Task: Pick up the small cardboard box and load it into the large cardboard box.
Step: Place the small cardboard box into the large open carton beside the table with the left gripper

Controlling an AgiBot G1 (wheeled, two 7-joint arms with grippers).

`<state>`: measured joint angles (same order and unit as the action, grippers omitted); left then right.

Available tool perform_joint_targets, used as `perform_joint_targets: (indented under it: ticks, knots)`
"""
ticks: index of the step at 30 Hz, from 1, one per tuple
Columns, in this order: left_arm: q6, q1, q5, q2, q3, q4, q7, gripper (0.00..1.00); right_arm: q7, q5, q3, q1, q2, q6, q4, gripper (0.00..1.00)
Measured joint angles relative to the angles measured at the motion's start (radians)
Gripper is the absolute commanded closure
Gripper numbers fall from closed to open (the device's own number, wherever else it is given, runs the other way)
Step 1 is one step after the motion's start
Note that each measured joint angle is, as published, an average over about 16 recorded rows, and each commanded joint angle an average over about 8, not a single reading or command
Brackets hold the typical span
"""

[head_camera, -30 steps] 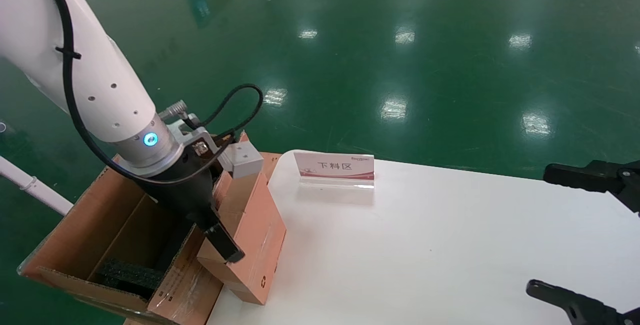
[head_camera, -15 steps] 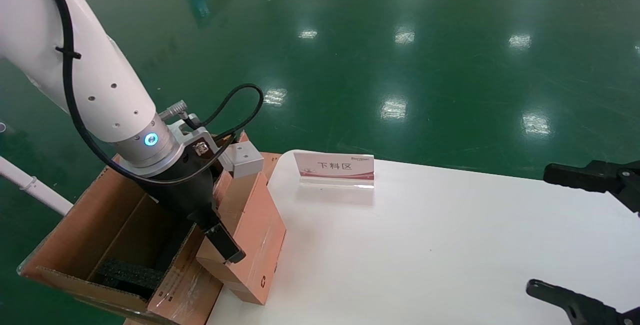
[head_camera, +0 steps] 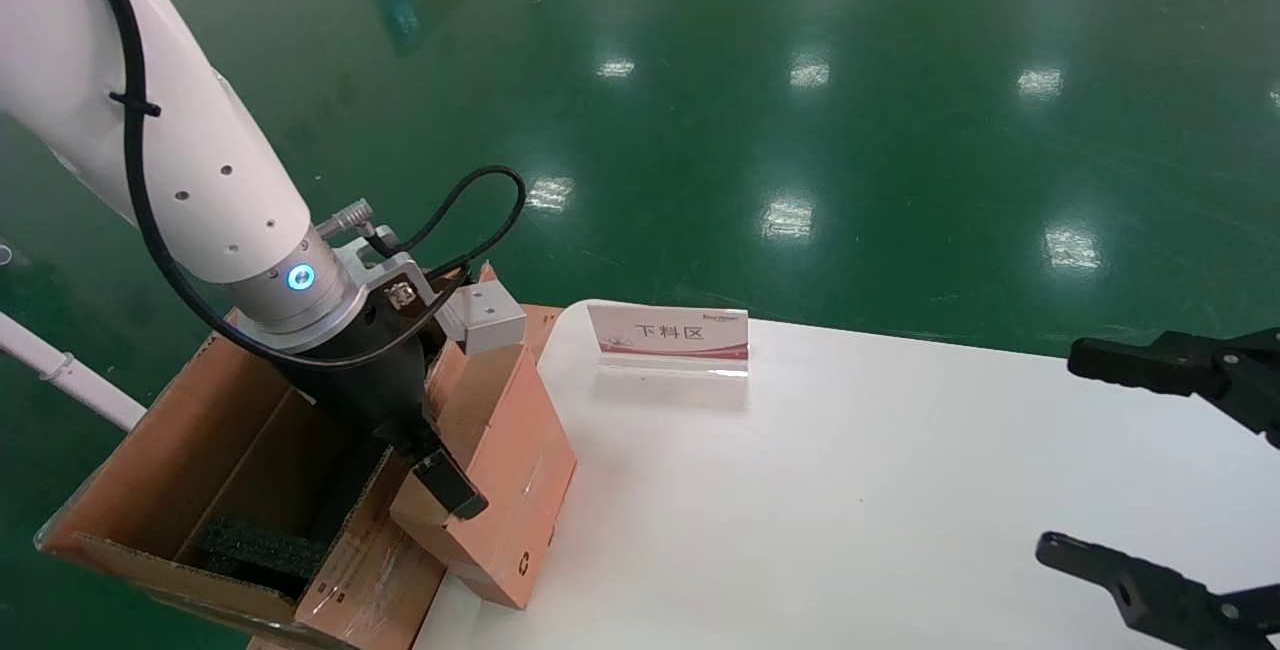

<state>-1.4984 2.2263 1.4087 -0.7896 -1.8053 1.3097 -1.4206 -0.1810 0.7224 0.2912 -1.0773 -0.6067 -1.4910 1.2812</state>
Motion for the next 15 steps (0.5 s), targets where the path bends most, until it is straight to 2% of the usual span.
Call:
perform_joint_targets:
  ticks: [13,14,15]
  knots:
    - [0.0,0.001,0.001,0.0,-0.001,0.0,-0.001,1.0,0.0,0.0,0.0,0.0,0.0,0.0,0.0,1.0]
    - [0.0,0.001,0.001,0.0,-0.001,0.0,-0.001,1.0,0.0,0.0,0.0,0.0,0.0,0.0,0.0,0.97]
    - [0.0,0.001,0.001,0.0,-0.001,0.0,-0.001,1.0,0.0,0.0,0.0,0.0,0.0,0.0,0.0,0.85]
